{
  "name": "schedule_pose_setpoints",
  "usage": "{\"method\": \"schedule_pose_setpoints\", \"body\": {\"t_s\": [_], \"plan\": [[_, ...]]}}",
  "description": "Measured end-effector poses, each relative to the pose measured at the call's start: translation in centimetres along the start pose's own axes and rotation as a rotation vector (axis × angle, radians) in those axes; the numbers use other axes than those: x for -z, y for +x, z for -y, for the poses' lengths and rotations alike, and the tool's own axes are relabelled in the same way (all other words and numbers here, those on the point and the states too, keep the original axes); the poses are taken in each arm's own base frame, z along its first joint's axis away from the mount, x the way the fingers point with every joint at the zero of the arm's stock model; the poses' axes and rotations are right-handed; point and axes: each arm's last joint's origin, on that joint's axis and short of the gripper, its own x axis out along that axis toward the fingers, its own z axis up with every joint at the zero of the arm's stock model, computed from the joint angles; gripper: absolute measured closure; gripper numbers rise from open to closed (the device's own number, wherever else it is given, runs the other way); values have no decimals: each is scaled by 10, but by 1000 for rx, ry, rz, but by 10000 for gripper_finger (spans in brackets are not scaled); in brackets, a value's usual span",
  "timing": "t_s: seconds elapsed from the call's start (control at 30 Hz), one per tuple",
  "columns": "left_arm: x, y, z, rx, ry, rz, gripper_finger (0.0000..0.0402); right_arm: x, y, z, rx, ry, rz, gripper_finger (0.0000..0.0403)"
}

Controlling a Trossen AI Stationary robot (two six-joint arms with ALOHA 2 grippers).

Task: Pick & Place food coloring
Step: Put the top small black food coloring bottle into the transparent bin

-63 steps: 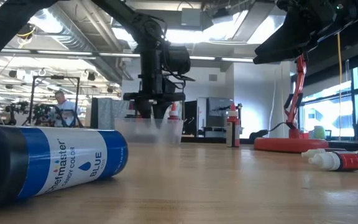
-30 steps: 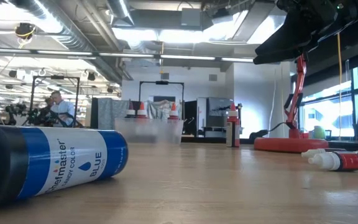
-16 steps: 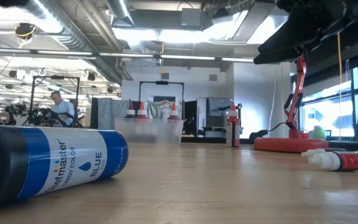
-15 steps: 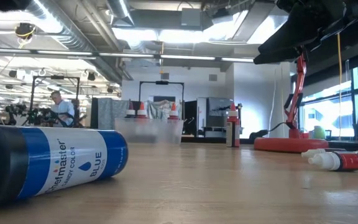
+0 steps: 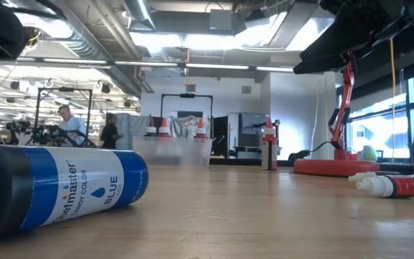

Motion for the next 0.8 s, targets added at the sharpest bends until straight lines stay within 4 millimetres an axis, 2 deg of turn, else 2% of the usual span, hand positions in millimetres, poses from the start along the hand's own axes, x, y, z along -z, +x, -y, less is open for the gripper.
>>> {"method": "schedule_pose_setpoints", "body": {"t_s": [0.2,0.37,0.8], "plan": [[2,11,-1,40,11,-27,245,0,0,0,0,0,0,114],[3,19,-8,-8,-2,-53,246,0,0,0,1,-1,0,114],[5,19,-6,19,63,-76,248,0,0,0,2,-4,0,114]]}}
